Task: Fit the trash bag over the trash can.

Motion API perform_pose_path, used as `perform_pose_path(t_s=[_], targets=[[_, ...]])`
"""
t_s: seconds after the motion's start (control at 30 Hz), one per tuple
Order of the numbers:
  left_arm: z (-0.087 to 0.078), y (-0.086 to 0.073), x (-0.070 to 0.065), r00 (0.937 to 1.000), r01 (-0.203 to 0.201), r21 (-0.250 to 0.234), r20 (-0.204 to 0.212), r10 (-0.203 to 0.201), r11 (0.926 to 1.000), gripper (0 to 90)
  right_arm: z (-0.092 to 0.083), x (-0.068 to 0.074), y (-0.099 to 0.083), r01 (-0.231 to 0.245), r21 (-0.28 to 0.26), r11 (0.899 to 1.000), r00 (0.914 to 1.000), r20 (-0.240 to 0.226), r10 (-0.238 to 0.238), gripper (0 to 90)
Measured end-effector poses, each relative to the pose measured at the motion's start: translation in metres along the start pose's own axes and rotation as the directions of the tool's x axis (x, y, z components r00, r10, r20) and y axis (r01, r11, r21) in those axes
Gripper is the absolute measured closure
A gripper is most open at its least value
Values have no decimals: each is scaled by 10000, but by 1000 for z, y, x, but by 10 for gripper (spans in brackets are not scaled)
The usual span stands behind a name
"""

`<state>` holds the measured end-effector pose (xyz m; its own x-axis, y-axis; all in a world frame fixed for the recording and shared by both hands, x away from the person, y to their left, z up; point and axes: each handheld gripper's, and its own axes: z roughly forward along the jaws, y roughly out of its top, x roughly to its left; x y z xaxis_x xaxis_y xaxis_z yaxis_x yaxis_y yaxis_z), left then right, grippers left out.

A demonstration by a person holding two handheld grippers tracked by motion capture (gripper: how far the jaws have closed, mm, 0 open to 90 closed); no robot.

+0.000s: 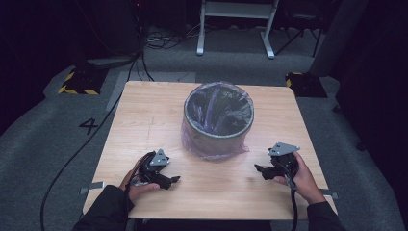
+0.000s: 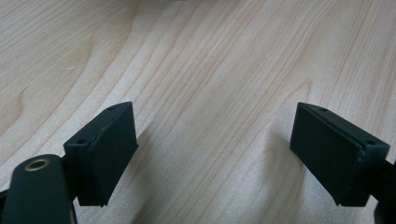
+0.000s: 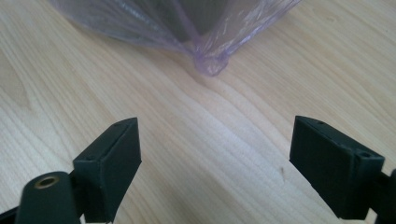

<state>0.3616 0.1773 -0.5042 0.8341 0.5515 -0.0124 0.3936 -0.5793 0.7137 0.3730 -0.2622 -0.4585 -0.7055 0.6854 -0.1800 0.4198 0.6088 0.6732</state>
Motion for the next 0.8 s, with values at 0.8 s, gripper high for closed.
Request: perform_pose_path(t_s=[0.8], targets=[[0, 0, 0, 10000, -5, 7, -2, 5, 10000, 143, -3, -1, -60, -1673, -137, 9858, 9857, 159, 1675, 167]])
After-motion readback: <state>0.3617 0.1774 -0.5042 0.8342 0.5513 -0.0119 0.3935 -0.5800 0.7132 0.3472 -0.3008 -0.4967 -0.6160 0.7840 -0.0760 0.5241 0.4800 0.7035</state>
